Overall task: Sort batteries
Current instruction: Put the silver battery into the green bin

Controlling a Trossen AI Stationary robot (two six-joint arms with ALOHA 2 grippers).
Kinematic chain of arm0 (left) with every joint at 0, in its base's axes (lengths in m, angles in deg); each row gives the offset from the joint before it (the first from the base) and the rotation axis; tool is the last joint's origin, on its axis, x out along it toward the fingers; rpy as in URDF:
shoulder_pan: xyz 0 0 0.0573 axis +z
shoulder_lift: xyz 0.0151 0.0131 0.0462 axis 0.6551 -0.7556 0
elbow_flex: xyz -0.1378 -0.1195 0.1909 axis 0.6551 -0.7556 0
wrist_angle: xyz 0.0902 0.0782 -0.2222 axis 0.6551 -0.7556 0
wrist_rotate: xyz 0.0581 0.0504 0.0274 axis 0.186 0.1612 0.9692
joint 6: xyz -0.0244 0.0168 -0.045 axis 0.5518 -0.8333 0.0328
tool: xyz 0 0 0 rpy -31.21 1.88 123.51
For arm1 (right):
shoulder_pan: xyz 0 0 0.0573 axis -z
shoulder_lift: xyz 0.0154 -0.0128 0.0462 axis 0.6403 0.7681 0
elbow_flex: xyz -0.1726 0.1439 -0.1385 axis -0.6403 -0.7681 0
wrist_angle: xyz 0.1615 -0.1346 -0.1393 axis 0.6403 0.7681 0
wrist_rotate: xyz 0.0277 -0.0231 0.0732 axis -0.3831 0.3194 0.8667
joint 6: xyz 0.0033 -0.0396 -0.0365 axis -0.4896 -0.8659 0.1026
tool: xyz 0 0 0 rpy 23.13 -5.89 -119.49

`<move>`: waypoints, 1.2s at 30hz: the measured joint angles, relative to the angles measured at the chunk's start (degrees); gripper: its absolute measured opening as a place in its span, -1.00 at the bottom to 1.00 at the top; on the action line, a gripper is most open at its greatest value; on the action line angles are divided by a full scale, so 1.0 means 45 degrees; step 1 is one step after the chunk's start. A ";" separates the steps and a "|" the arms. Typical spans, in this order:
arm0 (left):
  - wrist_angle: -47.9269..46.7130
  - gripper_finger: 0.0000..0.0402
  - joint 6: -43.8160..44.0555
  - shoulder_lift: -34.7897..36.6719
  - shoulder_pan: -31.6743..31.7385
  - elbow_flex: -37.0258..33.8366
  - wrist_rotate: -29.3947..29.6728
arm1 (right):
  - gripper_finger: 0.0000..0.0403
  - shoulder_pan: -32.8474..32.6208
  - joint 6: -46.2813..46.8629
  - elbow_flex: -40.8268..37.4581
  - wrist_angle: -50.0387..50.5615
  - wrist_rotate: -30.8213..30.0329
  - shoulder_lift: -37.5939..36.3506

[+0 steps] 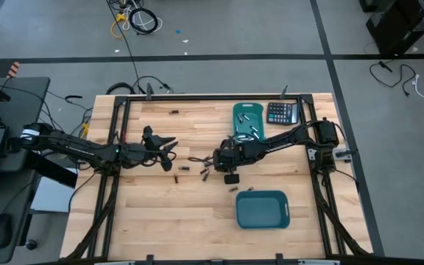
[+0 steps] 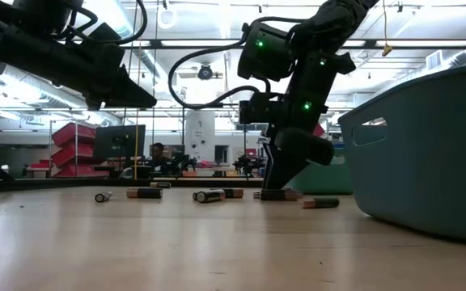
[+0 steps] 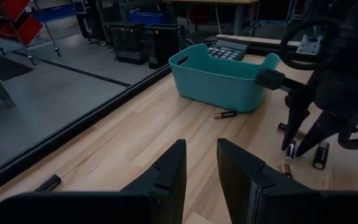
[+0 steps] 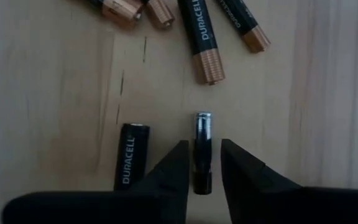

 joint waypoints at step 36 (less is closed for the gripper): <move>-0.0013 -0.54 0.0000 0.0000 -0.0003 0.0000 0.0005 | -0.54 0.0150 0.0445 -0.0025 -0.0124 0.0654 0.0034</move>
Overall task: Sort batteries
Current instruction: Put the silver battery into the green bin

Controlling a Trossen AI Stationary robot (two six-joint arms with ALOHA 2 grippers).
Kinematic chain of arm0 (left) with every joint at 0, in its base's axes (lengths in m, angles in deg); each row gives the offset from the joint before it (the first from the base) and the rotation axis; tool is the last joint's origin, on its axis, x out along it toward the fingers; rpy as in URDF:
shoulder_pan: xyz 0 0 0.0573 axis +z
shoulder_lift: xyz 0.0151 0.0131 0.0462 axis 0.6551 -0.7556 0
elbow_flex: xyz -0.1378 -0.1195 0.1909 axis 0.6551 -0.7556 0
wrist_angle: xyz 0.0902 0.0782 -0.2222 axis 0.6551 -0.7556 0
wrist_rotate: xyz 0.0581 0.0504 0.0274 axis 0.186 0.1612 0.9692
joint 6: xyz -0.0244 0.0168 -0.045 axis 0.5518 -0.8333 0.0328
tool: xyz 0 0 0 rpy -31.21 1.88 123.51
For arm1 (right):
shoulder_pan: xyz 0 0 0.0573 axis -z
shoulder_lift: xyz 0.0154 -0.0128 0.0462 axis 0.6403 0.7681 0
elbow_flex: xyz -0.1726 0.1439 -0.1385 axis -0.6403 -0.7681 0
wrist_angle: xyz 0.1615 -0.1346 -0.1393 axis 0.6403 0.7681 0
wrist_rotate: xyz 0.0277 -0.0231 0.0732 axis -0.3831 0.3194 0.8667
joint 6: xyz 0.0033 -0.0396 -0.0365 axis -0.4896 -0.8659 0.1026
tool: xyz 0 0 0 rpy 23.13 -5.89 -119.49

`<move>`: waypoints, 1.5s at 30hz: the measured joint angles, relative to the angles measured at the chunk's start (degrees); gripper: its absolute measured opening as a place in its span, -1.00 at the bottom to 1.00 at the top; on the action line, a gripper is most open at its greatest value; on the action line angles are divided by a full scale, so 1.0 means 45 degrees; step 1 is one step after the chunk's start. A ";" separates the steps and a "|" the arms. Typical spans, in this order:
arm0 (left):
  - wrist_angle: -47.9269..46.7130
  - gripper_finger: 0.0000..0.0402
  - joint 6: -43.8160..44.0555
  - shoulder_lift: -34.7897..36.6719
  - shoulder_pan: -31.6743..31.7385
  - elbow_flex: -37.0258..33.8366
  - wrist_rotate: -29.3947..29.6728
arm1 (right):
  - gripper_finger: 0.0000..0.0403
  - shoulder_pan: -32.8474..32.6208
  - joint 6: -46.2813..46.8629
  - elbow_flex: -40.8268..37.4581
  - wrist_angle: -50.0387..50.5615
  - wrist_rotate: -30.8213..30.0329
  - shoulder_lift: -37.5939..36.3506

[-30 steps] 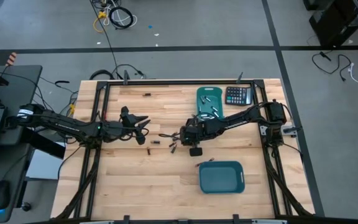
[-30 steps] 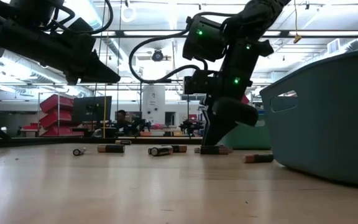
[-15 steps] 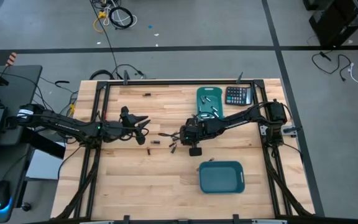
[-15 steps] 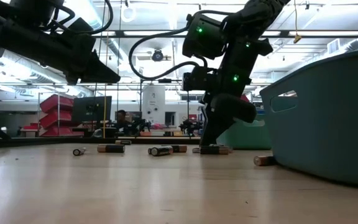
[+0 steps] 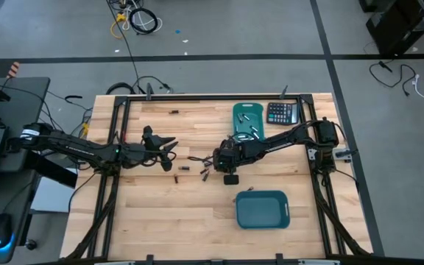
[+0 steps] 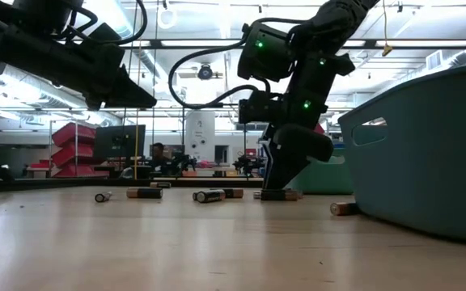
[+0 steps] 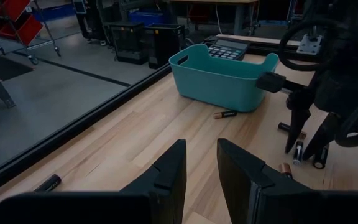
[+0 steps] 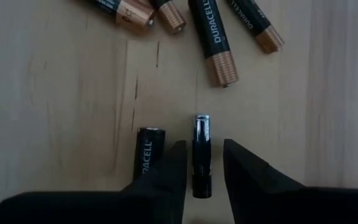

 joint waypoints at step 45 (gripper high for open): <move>0.0002 -0.54 0.0000 0.0000 0.0003 0.0000 0.0000 | -0.97 0.0136 0.0644 0.0627 0.1463 0.0092 -0.1616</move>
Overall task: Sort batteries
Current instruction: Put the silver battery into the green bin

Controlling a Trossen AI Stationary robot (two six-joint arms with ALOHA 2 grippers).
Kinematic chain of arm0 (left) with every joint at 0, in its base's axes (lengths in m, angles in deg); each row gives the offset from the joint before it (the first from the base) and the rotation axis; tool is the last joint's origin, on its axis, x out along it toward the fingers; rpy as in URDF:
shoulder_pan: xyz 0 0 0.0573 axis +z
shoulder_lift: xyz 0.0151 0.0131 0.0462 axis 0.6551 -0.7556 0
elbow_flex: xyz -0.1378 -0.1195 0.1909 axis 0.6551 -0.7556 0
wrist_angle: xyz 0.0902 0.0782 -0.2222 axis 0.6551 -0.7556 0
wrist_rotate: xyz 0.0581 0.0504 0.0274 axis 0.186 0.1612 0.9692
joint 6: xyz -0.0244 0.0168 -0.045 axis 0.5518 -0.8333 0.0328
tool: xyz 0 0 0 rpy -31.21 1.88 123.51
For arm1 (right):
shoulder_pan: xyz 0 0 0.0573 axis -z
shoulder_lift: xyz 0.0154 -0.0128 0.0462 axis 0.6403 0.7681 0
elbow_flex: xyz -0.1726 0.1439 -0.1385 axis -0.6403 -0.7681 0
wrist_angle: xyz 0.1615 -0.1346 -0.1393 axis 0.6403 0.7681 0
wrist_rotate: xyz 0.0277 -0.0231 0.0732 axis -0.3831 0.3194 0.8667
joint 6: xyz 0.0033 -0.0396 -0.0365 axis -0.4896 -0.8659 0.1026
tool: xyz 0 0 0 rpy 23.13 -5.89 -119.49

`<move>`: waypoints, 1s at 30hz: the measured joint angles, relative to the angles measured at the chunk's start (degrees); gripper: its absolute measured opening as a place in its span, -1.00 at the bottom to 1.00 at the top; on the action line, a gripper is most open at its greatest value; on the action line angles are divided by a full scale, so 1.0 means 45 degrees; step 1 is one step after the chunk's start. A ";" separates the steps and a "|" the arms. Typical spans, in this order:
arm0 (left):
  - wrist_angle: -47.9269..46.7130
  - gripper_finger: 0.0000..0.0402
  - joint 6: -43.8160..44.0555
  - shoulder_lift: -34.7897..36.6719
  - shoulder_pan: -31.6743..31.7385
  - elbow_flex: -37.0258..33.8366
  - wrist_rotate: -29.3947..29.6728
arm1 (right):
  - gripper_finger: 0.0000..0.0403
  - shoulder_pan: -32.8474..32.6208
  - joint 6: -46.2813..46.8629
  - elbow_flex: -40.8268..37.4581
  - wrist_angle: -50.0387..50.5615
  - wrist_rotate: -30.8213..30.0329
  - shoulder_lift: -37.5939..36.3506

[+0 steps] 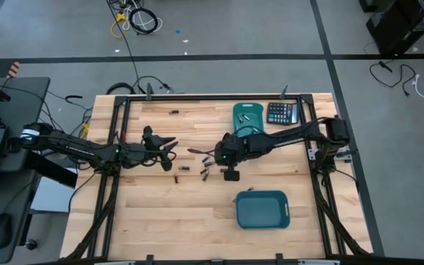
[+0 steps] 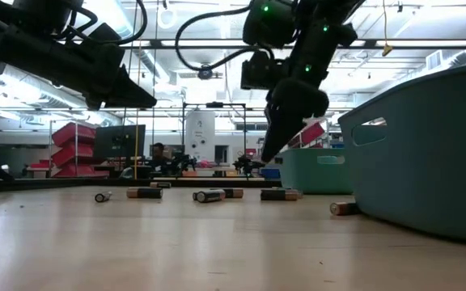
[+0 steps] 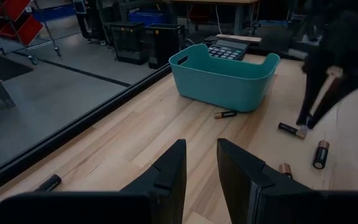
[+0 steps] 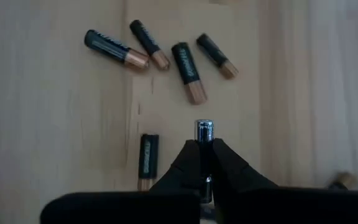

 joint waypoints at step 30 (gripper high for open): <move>0.0073 -0.54 -0.0006 0.0000 0.0000 0.0000 -0.0003 | -0.97 0.7873 -0.0016 -0.0015 0.3679 0.0827 -0.3177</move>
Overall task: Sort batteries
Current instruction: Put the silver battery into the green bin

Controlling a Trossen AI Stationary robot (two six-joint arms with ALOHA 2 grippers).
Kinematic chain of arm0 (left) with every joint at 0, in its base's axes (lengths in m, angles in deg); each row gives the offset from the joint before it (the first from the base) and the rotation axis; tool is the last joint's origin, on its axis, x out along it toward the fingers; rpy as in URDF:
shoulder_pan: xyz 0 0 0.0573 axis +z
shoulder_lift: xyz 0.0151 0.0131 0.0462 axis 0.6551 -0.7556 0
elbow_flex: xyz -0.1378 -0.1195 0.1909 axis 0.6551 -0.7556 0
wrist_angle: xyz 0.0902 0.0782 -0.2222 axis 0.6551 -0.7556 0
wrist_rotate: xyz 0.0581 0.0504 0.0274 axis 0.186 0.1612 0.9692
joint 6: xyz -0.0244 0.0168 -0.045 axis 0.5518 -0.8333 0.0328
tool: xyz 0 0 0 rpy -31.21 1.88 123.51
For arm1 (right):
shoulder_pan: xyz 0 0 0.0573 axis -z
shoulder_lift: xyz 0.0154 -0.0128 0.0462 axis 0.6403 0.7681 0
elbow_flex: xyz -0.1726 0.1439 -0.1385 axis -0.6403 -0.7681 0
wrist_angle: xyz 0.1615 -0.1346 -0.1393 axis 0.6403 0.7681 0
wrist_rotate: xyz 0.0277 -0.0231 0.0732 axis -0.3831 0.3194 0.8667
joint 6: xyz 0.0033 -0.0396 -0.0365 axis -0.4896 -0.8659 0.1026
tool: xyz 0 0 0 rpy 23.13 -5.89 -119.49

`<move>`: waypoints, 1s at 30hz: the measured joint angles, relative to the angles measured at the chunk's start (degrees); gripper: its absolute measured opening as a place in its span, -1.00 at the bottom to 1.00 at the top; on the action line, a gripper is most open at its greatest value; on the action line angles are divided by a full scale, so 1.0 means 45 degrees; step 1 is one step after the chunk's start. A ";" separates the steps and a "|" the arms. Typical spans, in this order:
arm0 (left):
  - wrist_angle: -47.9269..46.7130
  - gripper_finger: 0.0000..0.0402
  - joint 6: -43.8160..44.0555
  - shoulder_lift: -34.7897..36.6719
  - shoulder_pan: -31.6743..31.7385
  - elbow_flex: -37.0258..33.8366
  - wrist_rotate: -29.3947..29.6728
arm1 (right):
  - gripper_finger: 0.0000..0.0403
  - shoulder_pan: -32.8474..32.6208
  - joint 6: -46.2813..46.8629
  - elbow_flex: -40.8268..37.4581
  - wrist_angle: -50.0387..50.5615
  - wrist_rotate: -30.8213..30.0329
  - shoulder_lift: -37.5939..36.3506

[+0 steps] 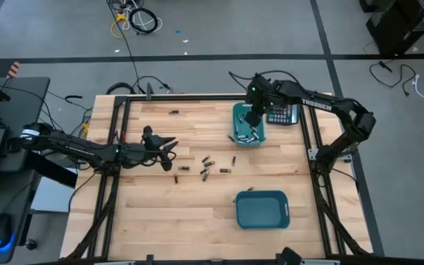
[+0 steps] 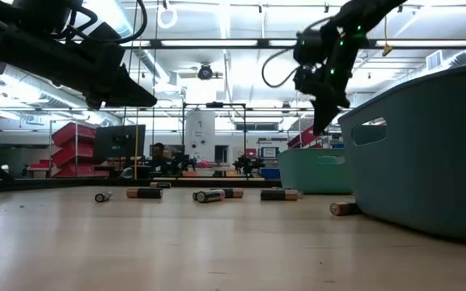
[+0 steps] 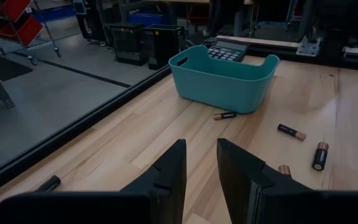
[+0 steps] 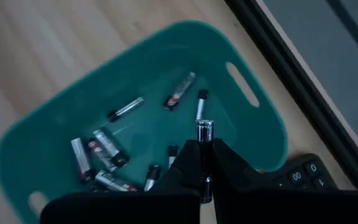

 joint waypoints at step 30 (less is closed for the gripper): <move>-0.0077 -0.54 0.0031 0.0000 -0.0005 0.0000 0.0003 | -0.72 0.0476 0.0137 -0.0559 -0.1018 -0.1400 0.1209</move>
